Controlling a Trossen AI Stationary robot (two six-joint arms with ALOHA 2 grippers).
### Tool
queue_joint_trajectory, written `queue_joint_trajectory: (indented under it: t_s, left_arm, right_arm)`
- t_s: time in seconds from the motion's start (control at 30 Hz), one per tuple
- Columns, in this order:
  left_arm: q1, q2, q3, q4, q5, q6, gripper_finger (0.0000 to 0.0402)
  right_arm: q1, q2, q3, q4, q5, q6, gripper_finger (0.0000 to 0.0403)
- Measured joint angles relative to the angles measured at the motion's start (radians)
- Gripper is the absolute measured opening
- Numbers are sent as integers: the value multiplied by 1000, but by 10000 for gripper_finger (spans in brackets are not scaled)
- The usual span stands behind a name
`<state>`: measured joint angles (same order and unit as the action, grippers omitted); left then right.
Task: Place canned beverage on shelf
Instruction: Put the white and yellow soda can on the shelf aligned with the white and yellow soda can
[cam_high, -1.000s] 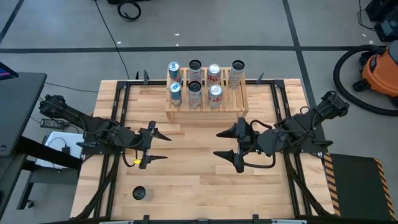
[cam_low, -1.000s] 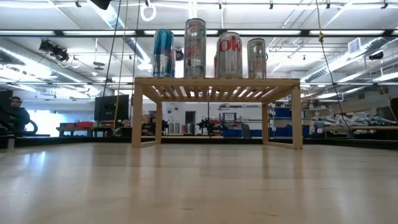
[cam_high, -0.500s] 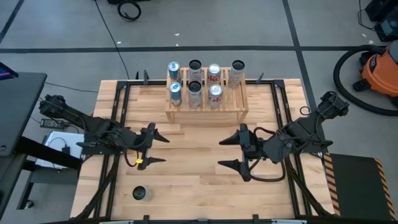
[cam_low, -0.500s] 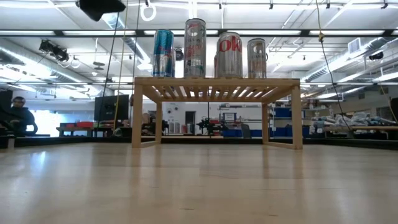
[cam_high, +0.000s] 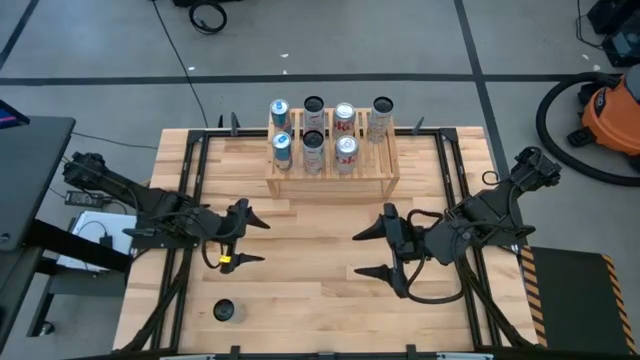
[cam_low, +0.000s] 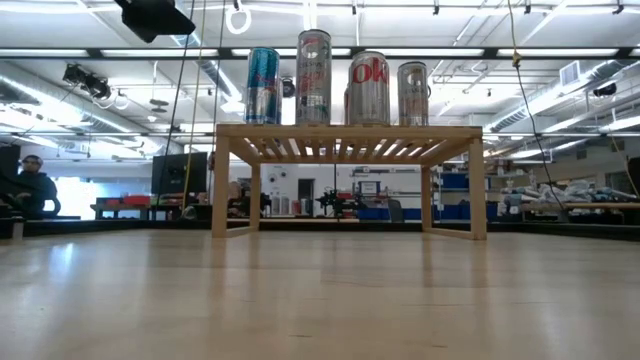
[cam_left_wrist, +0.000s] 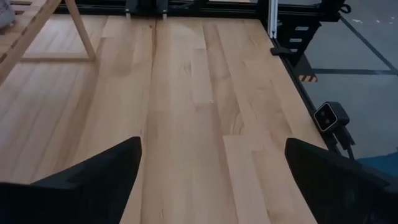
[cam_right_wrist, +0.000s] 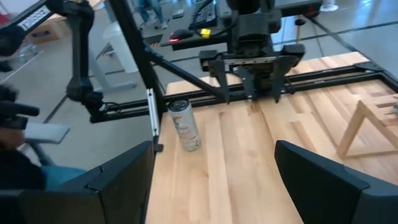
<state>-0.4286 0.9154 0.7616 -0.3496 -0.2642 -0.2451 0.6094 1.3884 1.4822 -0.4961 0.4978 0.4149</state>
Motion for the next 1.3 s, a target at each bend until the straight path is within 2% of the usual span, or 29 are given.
queue_joint_trajectory:
  t_s: [0.23, 0.5, 0.83, 1.03, 1.13, 1.3]
  left_arm:
    - [0, 0, 0, 1, 0, 1, 400]
    - [0, 1, 0, 52, -4, 66, 400]
    - [0, 1, 0, 107, 9, 19, 400]
    - [0, 1, 2, 102, 94, 16, 400]
    - [-2, 1, 42, 36, 139, -42, 400]
    - [-32, 2, 144, -189, 154, -132, 400]
  right_arm:
    - [0, 0, 0, -1, -55, -34, 345]
    - [0, 0, 0, -1, -55, -45, 345]
    - [0, 0, 0, -1, -55, -44, 345]
    - [0, 0, 0, 0, -54, -44, 345]
    - [0, 0, 0, 0, -54, -44, 345]
    - [0, 0, 0, 0, -50, -44, 345]
